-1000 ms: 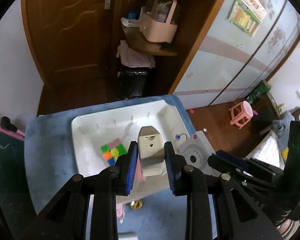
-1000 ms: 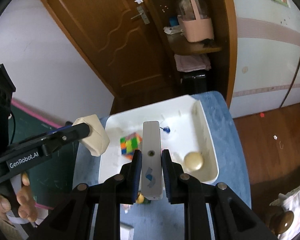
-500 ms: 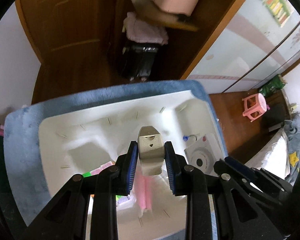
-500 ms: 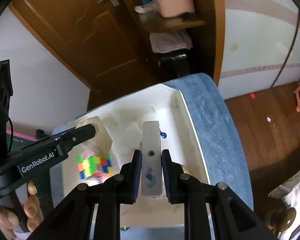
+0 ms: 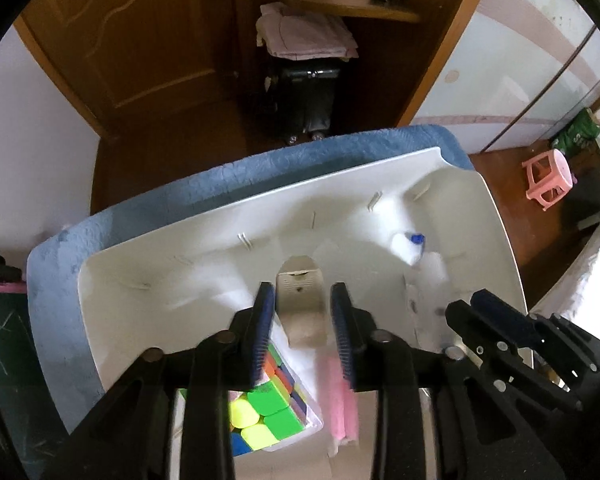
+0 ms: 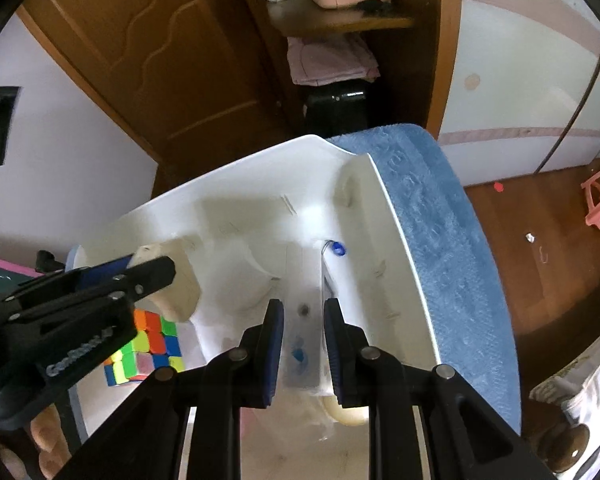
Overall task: Organize rigid objects
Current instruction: 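Carry the beige block and white toy into the tray and open both tools, then lift both tools away from the white tray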
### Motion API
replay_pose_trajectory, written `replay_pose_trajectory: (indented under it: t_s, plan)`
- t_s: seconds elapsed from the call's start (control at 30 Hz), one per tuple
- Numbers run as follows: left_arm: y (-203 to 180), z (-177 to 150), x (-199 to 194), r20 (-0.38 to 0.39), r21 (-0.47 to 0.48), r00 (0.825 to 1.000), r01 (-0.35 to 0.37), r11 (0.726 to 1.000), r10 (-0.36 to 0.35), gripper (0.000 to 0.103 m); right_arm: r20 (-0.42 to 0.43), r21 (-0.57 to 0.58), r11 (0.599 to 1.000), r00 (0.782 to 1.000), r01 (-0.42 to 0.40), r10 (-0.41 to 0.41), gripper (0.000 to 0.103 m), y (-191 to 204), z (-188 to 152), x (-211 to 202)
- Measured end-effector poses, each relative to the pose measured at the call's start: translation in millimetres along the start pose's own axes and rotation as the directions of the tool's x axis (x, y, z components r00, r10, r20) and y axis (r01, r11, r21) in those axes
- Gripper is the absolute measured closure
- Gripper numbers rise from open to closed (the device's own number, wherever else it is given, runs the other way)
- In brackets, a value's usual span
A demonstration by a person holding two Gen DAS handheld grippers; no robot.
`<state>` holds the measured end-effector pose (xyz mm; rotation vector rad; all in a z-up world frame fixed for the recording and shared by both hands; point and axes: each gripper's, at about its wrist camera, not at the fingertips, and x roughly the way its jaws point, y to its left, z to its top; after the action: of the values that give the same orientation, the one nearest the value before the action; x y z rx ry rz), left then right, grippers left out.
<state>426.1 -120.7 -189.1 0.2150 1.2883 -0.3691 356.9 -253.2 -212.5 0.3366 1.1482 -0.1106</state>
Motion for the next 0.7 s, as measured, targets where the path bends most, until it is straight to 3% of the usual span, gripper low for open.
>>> replay_pose_trajectory:
  t_s: [0.03, 0.1, 0.27, 0.7]
  plan:
    - [1.0, -0.7, -2.4, 0.003, -0.009, 1.000, -0.001, 1.000, 0.001, 0.044, 0.007, -0.012, 1.000, 1.000, 0.007, -0.007, 0.072, 2.6, -0.7, -2.6]
    - [3.7, -3.4, -11.0, 0.030, -0.035, 1.000, 0.004, 0.999, -0.003, 0.033, 0.029, -0.035, 0.999, 0.999, 0.020, -0.019, 0.063, 7.3, -2.8, -9.8]
    - [9.1, -9.5, -30.0, 0.055, -0.069, 0.998, 0.036, 0.997, -0.032, 0.033, 0.076, -0.111, 0.993, 0.997, 0.036, -0.028, 0.060, 19.4, -14.9, -30.8]
    - [11.1, -48.4, -108.0, 0.179, -0.068, 0.984, 0.032, 0.997, -0.020, 0.033, 0.119, -0.176, 0.984, 0.992, -0.029, 0.050, 0.060, 29.5, -58.4, -92.9]
